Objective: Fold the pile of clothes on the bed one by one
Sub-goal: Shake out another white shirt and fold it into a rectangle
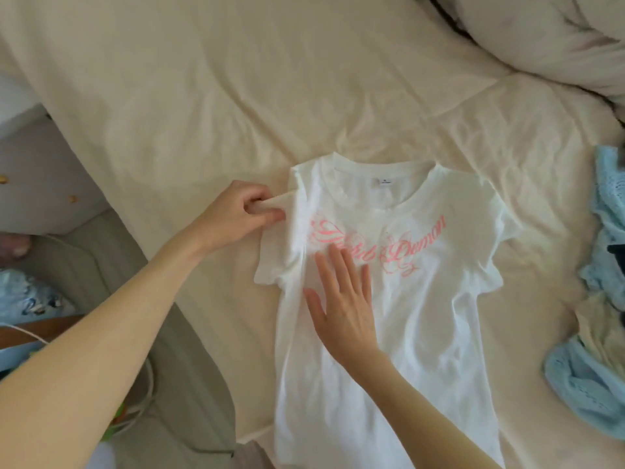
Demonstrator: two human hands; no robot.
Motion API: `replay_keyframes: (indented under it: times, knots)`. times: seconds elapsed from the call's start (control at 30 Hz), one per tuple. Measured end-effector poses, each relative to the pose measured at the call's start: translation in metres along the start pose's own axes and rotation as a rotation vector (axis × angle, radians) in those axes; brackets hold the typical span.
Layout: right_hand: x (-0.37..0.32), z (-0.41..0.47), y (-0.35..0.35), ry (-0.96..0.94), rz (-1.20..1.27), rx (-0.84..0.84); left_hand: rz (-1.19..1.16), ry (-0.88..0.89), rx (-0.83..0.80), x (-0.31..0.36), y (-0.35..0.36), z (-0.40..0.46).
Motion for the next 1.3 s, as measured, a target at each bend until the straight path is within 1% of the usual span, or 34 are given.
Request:
replay_keyframes:
  times: [0.1, 0.17, 0.23, 0.27, 0.3, 0.37, 0.4, 0.53, 0.63, 0.7, 0.77, 0.8, 0.83, 0.87, 0.93, 0.97, 1.0, 1.07, 1.1, 1.13, 1.17, 1.2, 1.23, 1.27, 1.3]
  knots:
    - [-0.006, -0.009, 0.004, -0.003, 0.009, -0.034, -0.202, -0.108, 0.164, -0.021, -0.021, -0.021]
    - [-0.015, -0.014, 0.008, -0.051, -0.006, -0.066, -0.242, -0.174, 0.283, -0.035, -0.038, -0.039]
    - [-0.024, -0.018, 0.015, -0.094, -0.04, -0.102, -0.391, -0.302, 0.402, -0.055, -0.046, -0.058]
    - [-0.028, -0.02, 0.019, -0.11, -0.064, -0.122, -0.512, -0.383, 0.416, -0.064, -0.042, -0.067]
    - [-0.031, -0.021, 0.024, -0.122, -0.09, -0.145, -0.611, -0.447, 0.381, -0.072, -0.033, -0.073]
    - [-0.035, -0.022, 0.031, -0.137, -0.12, -0.187, -0.687, -0.523, 0.243, -0.078, -0.006, -0.084]
    - [-0.035, -0.023, 0.034, -0.137, -0.118, -0.205, -0.709, -0.538, 0.217, -0.079, 0.005, -0.089]
    - [-0.027, -0.029, 0.033, -0.111, -0.076, -0.222, -0.883, -0.543, 0.327, -0.082, 0.028, -0.109]
    - [-0.013, -0.041, 0.024, -0.09, -0.049, -0.227, -0.827, -0.513, 0.332, -0.079, 0.035, -0.113]
    - [0.004, -0.049, 0.013, -0.032, -0.042, -0.204, -0.783, -0.56, 0.409, -0.081, 0.033, -0.115]
    - [0.027, -0.056, -0.004, 0.07, -0.033, -0.149, -0.731, -0.632, 0.534, -0.084, 0.028, -0.119]
    - [0.04, -0.059, -0.016, 0.113, -0.039, -0.086, -0.648, -0.66, 0.608, -0.085, 0.025, -0.123]
    - [0.054, -0.062, -0.03, 0.15, -0.047, -0.001, -0.511, -0.664, 0.685, -0.081, 0.02, -0.127]
    - [0.069, -0.065, -0.045, 0.19, -0.052, 0.09, -0.344, -0.627, 0.756, -0.071, 0.016, -0.131]
    - [0.1, -0.07, -0.073, 0.303, -0.036, 0.221, -0.044, -0.419, 0.836, -0.035, 0.016, -0.133]
    - [0.117, -0.071, -0.084, 0.384, -0.002, 0.258, 0.081, -0.292, 0.815, -0.015, 0.025, -0.129]
    - [0.136, -0.073, -0.092, 0.483, 0.046, 0.287, 0.195, -0.179, 0.745, 0.005, 0.04, -0.123]
    - [0.175, -0.073, -0.101, 0.746, 0.234, 0.328, 0.368, 0.001, 0.517, 0.034, 0.083, -0.105]
    - [0.196, -0.073, -0.101, 0.909, 0.404, 0.341, 0.438, 0.07, 0.391, 0.045, 0.107, -0.096]
    - [0.211, -0.07, -0.096, 1.071, 0.667, 0.338, 0.508, 0.121, 0.269, 0.052, 0.13, -0.088]
    - [0.218, -0.065, -0.085, 1.2, 0.998, 0.308, 0.578, 0.148, 0.158, 0.056, 0.152, -0.081]
    - [0.219, -0.057, -0.077, 1.282, 1.305, 0.296, 0.643, 0.151, 0.065, 0.056, 0.17, -0.074]
    - [0.22, -0.05, -0.075, 1.329, 1.513, 0.295, 0.703, 0.135, -0.008, 0.052, 0.184, -0.068]
    - [0.221, -0.042, -0.076, 1.349, 1.625, 0.294, 0.753, 0.108, -0.059, 0.047, 0.194, -0.063]
    - [0.222, -0.037, -0.079, 1.349, 1.684, 0.282, 0.79, 0.082, -0.089, 0.042, 0.2, -0.059]
Point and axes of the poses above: each hand's wrist, its own z-axis towards the middle knuckle, its own y-axis out of the palm, x = y × z, the point moved 7 cm from there along z, towards the middle knuckle
